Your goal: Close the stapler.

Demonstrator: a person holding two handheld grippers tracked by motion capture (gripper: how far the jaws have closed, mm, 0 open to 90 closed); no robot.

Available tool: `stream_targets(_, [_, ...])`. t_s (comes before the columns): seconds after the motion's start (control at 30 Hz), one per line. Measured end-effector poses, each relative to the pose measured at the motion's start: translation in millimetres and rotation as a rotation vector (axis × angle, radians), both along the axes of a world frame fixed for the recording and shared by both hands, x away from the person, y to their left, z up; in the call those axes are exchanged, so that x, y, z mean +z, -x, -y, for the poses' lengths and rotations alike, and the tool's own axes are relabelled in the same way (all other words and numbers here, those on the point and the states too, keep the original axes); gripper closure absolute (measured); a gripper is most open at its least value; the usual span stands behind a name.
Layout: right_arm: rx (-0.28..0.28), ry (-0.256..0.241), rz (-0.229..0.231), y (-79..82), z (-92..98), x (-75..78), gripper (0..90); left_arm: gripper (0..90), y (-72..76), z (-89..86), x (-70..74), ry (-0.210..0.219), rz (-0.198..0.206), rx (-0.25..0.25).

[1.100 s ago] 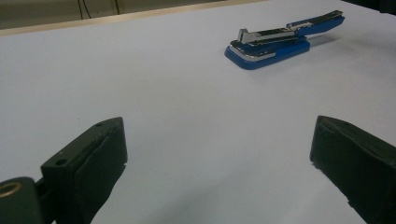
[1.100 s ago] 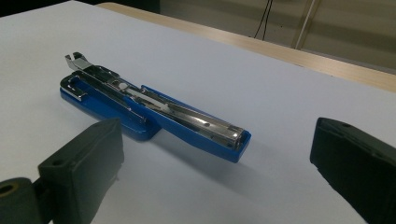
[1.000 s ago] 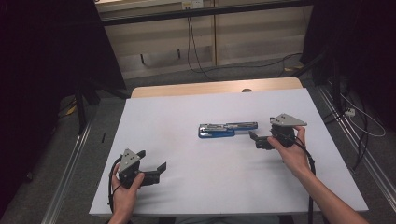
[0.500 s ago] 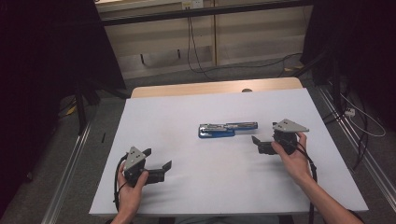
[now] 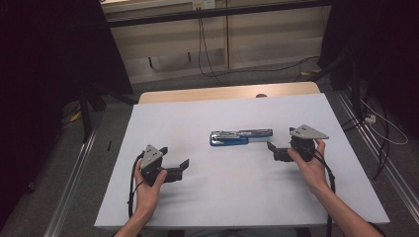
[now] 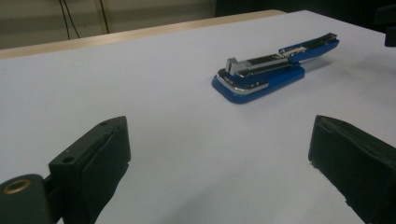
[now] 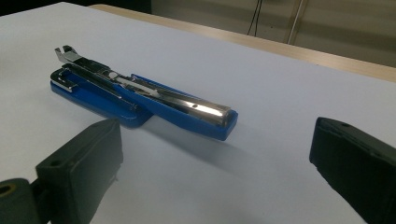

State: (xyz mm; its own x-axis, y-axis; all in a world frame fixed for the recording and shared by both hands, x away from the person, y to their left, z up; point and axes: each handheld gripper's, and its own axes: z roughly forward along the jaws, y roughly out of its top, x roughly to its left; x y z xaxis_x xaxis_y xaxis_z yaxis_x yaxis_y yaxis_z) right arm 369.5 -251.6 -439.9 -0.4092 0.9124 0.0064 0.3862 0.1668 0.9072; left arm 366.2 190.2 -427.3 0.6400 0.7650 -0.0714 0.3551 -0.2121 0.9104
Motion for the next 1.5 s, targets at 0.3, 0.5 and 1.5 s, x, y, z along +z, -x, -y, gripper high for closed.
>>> stream_targets(0.3, [0.010,0.022,-0.001,-3.9,-4.6,-3.4,2.6,5.9,-12.4,15.7,0.0,-0.033,0.027,-0.048])
stream_targets(0.5, [0.024,0.014,-0.010,-6.0,-7.7,-5.0,3.5,5.9,-22.0,25.2,-0.7,-0.034,0.031,-0.058])
stream_targets(1.5, [0.057,-0.046,-0.019,-16.3,-4.9,-8.3,54.1,7.0,-73.2,76.4,-8.7,-0.054,0.023,-0.087])
